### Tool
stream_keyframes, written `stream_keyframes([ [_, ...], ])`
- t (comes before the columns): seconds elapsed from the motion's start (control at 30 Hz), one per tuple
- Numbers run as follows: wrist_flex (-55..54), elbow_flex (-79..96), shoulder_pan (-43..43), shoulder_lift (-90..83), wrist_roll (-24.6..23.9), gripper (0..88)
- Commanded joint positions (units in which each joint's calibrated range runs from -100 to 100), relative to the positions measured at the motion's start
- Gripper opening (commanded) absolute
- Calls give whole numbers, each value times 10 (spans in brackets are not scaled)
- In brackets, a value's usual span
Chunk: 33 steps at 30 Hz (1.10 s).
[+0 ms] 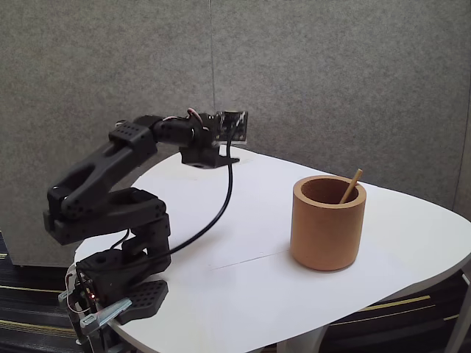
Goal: Grab the pen and put it in the pen holder.
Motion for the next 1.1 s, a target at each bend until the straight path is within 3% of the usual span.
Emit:
stream_keyframes([
  [0.0,111,55,1,-43,-86,212],
  [0.2,172,176,12,-138,-112,212],
  [0.47,277,209,9,-153,-157,212],
  [1.07,286,242,11,-155,-156,212],
])
